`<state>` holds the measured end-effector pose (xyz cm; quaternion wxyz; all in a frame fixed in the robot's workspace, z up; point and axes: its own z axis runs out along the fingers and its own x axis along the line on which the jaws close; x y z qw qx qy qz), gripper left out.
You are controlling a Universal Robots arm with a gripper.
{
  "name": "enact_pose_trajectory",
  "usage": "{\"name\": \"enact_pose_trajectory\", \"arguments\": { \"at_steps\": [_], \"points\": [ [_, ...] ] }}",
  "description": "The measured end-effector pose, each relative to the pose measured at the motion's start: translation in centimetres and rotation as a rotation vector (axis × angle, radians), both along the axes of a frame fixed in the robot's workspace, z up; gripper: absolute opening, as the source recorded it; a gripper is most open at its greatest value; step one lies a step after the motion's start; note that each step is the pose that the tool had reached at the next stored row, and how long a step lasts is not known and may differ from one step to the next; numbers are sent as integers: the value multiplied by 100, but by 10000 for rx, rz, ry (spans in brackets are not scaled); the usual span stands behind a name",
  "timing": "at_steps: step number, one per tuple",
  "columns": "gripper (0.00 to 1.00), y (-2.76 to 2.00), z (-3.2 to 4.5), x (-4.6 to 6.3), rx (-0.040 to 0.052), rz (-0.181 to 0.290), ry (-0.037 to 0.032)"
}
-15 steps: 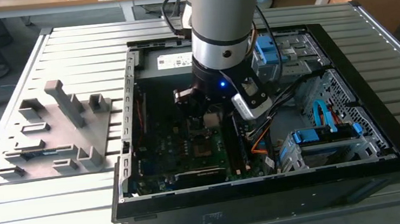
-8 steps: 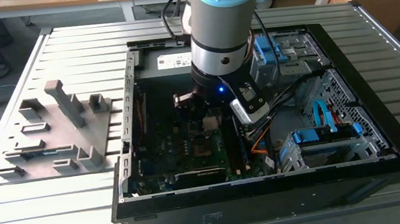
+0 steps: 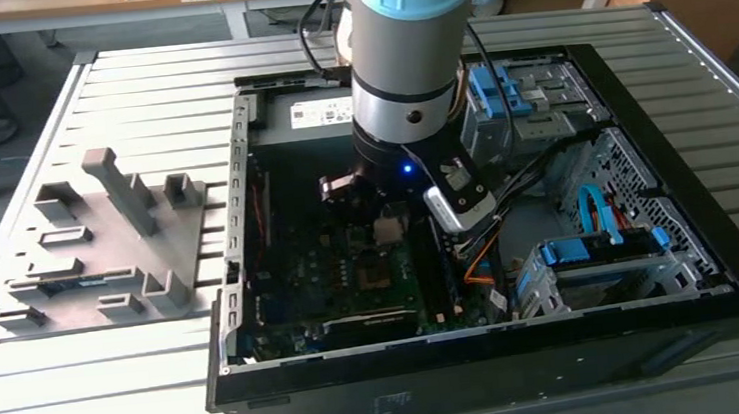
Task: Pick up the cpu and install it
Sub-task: 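Place the cpu into insertion slot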
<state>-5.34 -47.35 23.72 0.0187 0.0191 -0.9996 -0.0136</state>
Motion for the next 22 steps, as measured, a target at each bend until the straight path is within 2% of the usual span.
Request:
{"name": "enact_pose_trajectory", "arguments": {
  "at_steps": [15,22],
  "points": [
    [47,-1,-48,-52,0,-1,0],
    [47,-1,-117,-80,1,-1,-1]
  ]
}}
